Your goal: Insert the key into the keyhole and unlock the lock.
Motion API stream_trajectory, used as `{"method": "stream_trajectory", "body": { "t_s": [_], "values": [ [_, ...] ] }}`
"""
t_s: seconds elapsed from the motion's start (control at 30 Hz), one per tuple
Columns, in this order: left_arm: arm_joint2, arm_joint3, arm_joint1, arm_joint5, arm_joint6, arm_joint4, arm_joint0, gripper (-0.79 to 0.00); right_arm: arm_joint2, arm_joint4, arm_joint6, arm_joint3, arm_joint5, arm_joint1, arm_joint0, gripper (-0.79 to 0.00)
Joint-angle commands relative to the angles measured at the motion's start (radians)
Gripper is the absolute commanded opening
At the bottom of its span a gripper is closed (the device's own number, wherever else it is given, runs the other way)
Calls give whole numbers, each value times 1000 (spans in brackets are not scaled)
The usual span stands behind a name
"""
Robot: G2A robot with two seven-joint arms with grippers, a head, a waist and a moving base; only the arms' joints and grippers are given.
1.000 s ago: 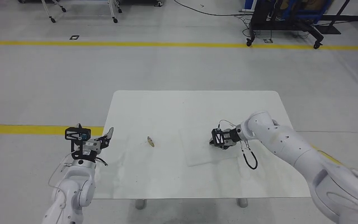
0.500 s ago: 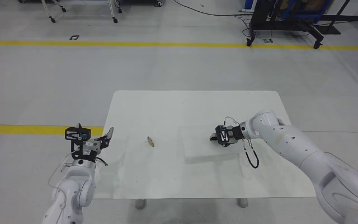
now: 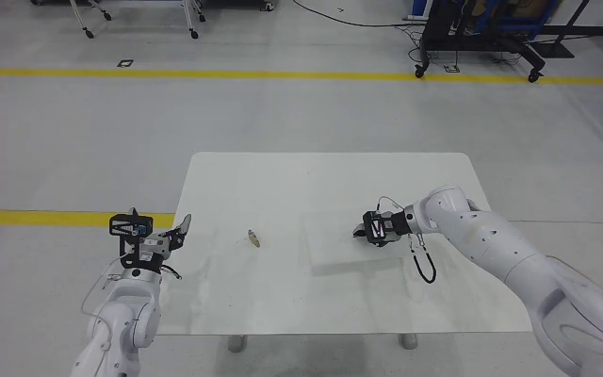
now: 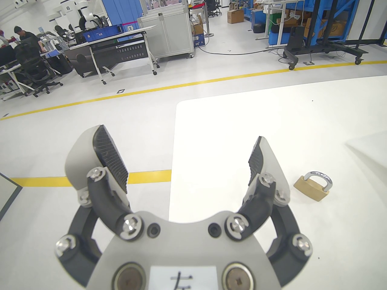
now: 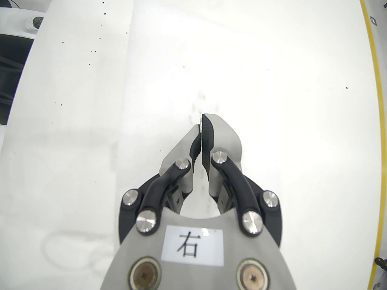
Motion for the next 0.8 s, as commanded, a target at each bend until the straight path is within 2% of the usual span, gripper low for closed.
{"method": "stream_trajectory", "body": {
  "t_s": [0.0, 0.1, 0.17, 0.4, 0.5, 0.57, 0.63, 0.7, 0.77],
  "values": [
    [17, -26, 2, -20, -30, 56, 0, 0, 0, 0, 0, 0, 0, 0, 0, -785],
    [98, -88, 3, -105, -104, 163, -15, 0, 0, 0, 0, 0, 0, 0, 0, -785],
    [138, -109, 2, -146, -146, 170, -29, 0, 0, 0, 0, 0, 0, 0, 0, -785],
    [138, -109, 2, -146, -146, 170, -29, 0, 0, 0, 0, 0, 0, 0, 0, -785],
    [137, -105, 2, -258, -130, 35, -37, 0, 0, 0, 0, 0, 0, 0, 0, -785],
    [172, -116, 5, -363, -205, 35, -76, 0, 0, 0, 0, 0, 0, 0, 0, -785],
    [244, -117, 2, -432, -300, 45, -144, 0, 0, 0, 0, 0, 0, 0, 0, -785],
    [361, -98, -9, -460, -413, 110, -238, 0, 0, 0, 0, 0, 0, 0, 0, -785],
    [493, -49, -29, -443, -495, 174, -340, 0, 0, 0, 0, 0, 0, 0, 0, -785]
  ]
}}
